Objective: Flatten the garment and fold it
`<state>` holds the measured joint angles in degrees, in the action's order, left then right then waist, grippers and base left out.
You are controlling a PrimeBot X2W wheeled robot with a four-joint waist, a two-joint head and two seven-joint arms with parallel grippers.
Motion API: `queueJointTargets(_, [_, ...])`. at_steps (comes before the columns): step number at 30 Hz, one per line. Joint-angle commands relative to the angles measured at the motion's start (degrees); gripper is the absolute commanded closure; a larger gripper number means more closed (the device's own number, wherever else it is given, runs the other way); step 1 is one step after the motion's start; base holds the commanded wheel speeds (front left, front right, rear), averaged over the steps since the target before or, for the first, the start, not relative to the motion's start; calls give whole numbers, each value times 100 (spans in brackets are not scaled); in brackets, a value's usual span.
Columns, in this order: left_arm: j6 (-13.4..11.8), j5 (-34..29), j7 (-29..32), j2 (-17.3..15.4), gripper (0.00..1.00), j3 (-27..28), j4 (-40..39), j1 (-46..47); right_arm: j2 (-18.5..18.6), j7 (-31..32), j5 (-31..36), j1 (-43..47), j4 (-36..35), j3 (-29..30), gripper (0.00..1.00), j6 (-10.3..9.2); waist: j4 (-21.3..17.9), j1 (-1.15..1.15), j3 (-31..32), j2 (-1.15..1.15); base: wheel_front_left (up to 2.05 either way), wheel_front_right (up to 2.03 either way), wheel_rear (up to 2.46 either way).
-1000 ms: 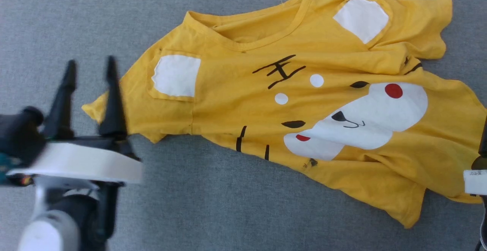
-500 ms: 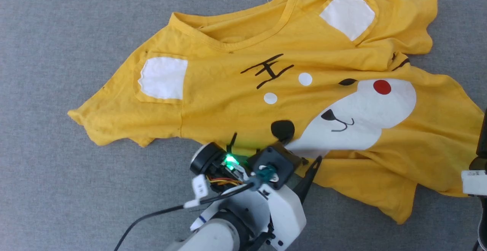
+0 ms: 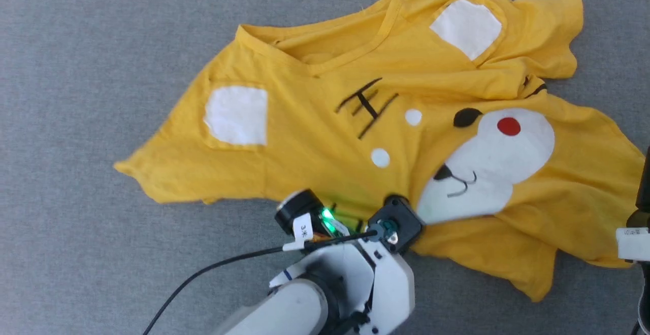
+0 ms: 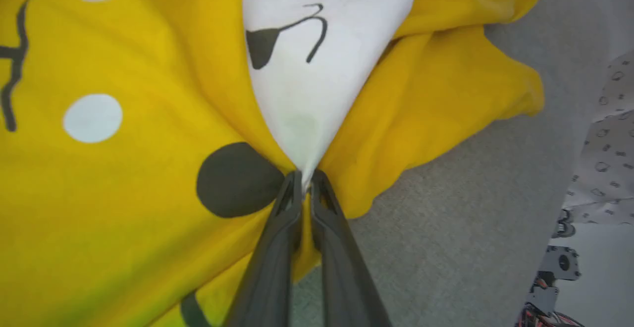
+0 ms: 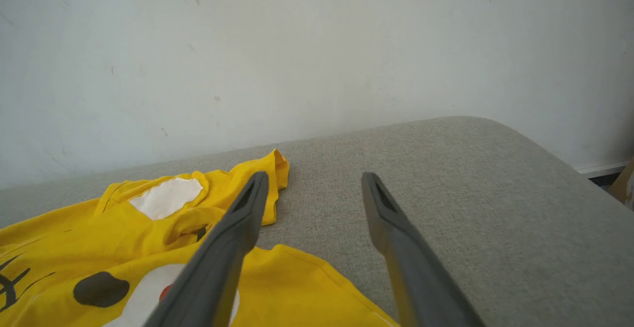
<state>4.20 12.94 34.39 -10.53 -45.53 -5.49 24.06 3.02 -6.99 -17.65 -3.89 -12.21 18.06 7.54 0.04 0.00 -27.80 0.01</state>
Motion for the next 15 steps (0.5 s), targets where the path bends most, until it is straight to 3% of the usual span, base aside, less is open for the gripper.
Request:
queueJointTargets(1, [106, 200, 138, -85, 100, -122, 85, -232, -14, 11, 35, -8, -5, -7, 0, -5, 63, 0, 96, -1, 0, 0, 0])
queueJointTargets(6, [245, 859, 173, -430, 100, -52, -754, -321, -14, 72, 77, 66, -42, 18, 0, -5, 180, 0, 328, -1, 0, 0, 0])
queueJointTargets(10, [113, 991, 505, -981, 100, 85, -1226, -742, -14, 135, 92, 142, -70, 29, 0, -5, 256, 0, 504, -1, 0, 0, 0])
queueJointTargets(15, [-81, 1699, 1035, -1484, 100, 32, -1503, -1777, -14, 187, 81, 241, -95, 39, 0, -5, 308, 0, 653, -1, 0, 0, 0])
